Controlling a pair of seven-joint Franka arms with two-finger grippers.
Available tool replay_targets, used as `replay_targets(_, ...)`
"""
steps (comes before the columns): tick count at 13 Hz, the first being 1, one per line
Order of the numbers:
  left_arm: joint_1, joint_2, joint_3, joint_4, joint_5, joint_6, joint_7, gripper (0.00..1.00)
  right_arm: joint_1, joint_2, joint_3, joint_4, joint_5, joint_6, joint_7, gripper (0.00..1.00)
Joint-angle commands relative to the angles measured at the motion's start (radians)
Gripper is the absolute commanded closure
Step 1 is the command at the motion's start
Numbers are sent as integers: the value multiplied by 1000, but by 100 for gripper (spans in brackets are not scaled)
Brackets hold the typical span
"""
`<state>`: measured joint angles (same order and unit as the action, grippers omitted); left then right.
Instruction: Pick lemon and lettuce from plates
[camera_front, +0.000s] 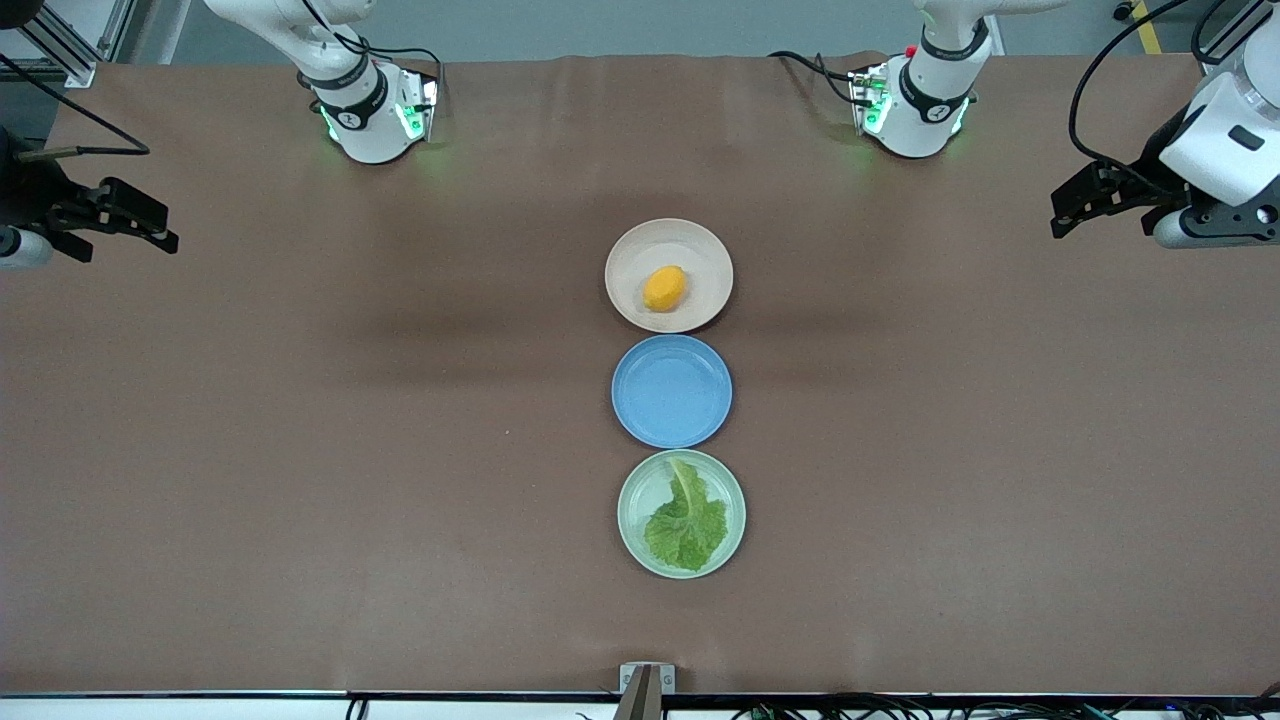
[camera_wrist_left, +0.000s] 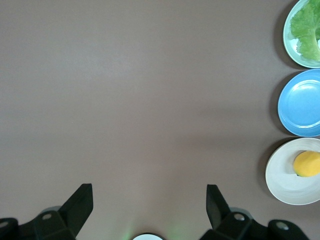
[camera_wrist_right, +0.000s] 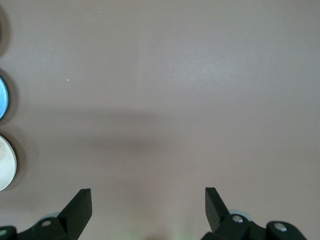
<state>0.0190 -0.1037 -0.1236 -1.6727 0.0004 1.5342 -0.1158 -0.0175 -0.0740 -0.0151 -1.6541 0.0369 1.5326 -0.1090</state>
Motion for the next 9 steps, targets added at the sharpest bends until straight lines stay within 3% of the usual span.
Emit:
replay_targets(1, 5, 9, 1, 36, 6, -22, 11, 0, -5, -7, 0, 0, 8, -8, -14, 0)
replay_targets(4, 4, 30, 2, 54, 6, -20, 11, 0, -5, -7, 0, 0, 8, -8, -14, 0)
replay_targets(7, -20, 218, -11, 163, -8, -8, -8, 0, -10, -1, 0, 37, 6, -6, -9, 0)
replay_targets(9, -62, 339, -28, 220, -10, 103, -22, 0, -9, 22, -2, 62, 5, -8, -5, 0)
